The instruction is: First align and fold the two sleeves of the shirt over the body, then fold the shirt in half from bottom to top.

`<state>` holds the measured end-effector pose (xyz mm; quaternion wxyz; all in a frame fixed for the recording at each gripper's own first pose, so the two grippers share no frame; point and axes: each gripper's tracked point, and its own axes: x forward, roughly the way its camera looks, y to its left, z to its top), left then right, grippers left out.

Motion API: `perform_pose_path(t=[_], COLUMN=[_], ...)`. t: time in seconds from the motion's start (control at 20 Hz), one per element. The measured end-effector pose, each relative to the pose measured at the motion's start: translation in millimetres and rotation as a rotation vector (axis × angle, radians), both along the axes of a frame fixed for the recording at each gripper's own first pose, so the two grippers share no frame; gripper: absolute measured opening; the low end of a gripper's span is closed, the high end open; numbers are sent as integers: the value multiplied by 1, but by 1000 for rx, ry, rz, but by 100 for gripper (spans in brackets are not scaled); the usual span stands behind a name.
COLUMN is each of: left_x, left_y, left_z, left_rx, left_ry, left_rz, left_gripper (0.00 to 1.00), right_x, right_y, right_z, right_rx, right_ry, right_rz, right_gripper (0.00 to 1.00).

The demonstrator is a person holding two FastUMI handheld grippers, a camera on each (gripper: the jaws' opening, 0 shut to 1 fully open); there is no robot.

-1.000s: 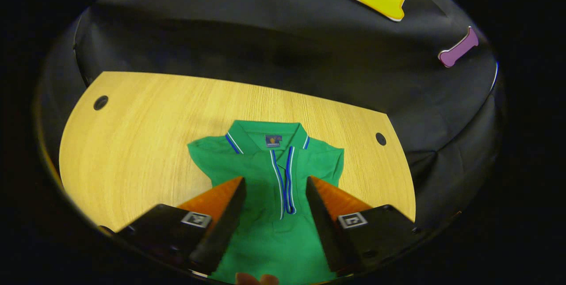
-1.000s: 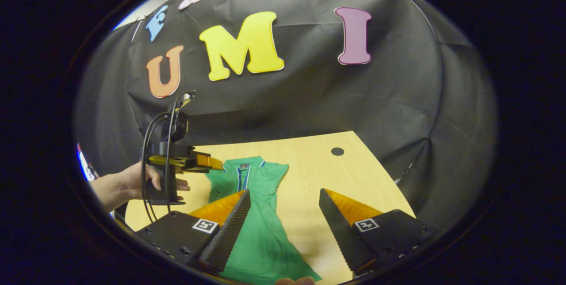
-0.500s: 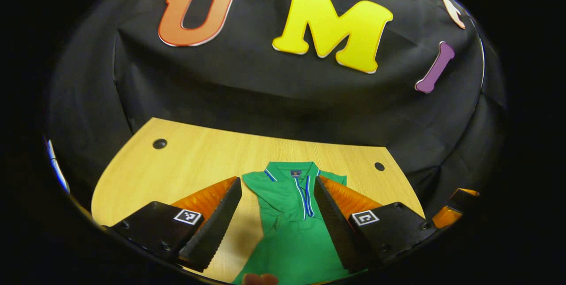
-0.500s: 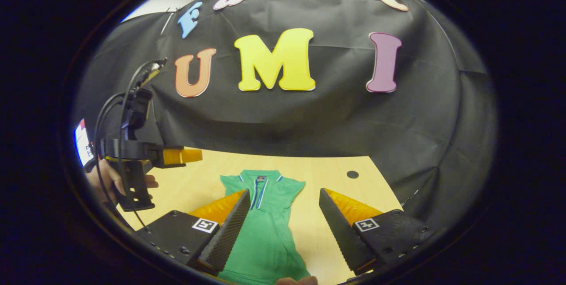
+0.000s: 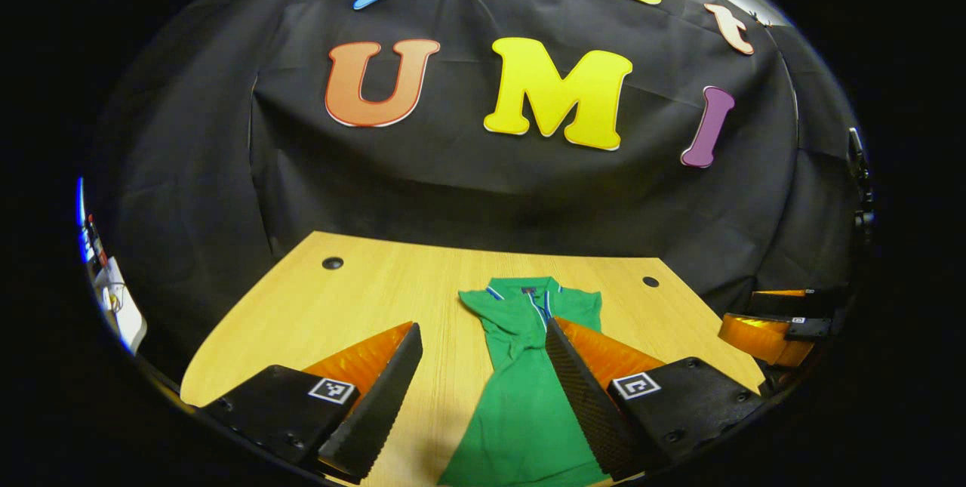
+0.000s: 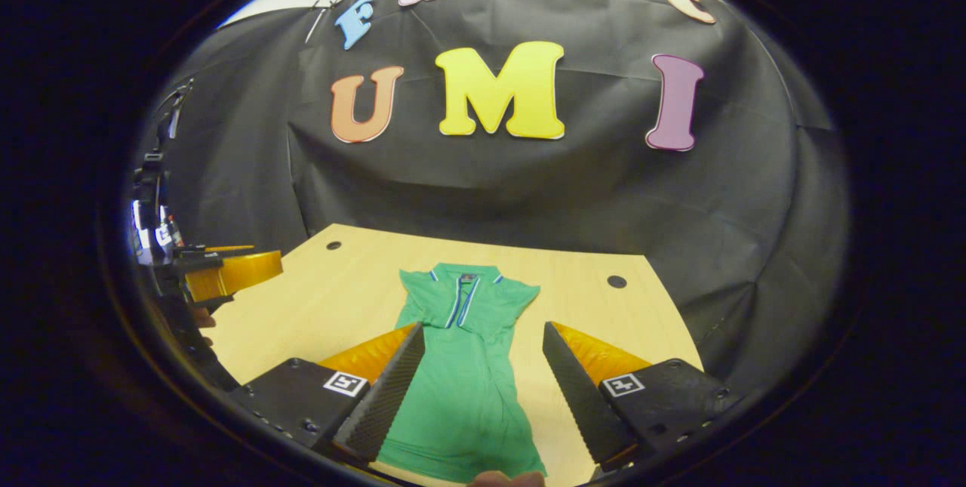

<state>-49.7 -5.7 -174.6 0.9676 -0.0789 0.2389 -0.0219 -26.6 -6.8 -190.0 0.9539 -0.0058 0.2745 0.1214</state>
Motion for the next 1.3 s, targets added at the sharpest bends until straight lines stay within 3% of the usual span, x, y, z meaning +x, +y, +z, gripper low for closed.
perform_pose_path(t=[0.25,0.4,0.65,1.15,1.3], left_x=[-54,-98,-153,-162,-160], left_y=[0,2,2,6,9], left_z=[-66,-132,-193,-218,-221], left_rx=[11,6,-15,54,92], left_ry=[176,345,539,648,657], left_rz=[-36,-77,-95,-144,-167], left_gripper=[100,100,100,100,100], right_x=[-32,-62,-112,-130,-132], right_y=[-24,-51,-86,-98,-93], right_z=[-42,-101,-174,-237,-242], right_rx=[-37,-87,-146,-209,-171], right_ry=[43,175,365,503,517], right_rz=[19,-2,-34,33,33], right_gripper=[97,96,96,97,95])
